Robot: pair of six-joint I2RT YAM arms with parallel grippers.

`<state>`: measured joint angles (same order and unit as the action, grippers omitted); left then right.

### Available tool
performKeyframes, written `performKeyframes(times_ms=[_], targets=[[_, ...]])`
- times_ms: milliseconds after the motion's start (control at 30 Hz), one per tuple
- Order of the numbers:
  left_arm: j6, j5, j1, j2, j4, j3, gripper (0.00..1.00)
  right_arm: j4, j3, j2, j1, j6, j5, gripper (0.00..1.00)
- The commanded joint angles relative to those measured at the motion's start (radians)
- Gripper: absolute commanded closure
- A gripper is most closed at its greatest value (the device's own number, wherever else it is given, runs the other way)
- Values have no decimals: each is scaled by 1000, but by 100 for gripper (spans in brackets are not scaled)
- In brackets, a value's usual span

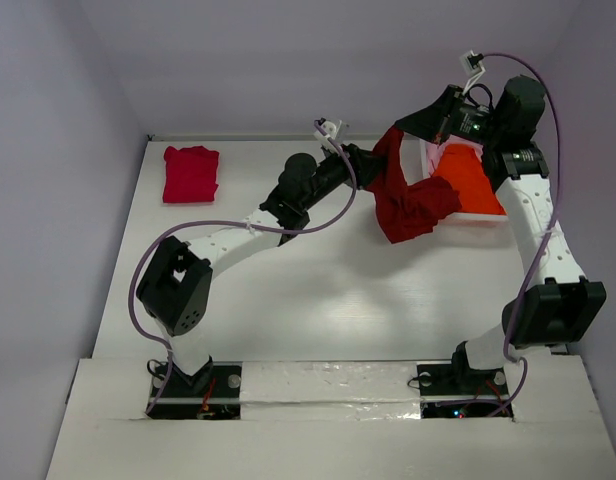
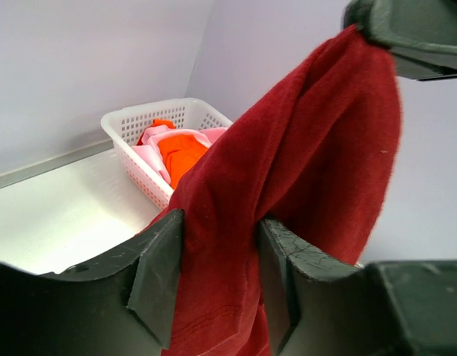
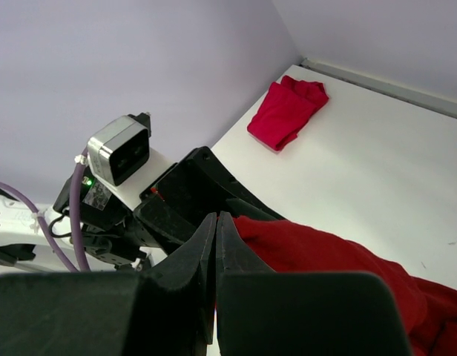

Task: Fold and stack the t-shirts
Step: Move the tshirt to the center of the board

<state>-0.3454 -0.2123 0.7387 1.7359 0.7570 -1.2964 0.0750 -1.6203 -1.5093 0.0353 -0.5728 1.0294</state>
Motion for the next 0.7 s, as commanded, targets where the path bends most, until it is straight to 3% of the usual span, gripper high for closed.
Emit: performKeyframes(times_ms=[0,67,200,533,667], targets=[[9,-4,1,-73,41,6,60,-66,0,-8,11,-9,18,100],[0,-7,1,-78,45,25,55,-66,3,-11,11,-12,20,100],[-17,-19,1,-73,61,42,55,-66,5,-11,11,-12,20,100],[-14,2,1,-102,73,98,61,-40,-26,-3,11,14,12,100],[-4,16,1,-111,61,103,90,-38,-21,-2,11,14,8,100]])
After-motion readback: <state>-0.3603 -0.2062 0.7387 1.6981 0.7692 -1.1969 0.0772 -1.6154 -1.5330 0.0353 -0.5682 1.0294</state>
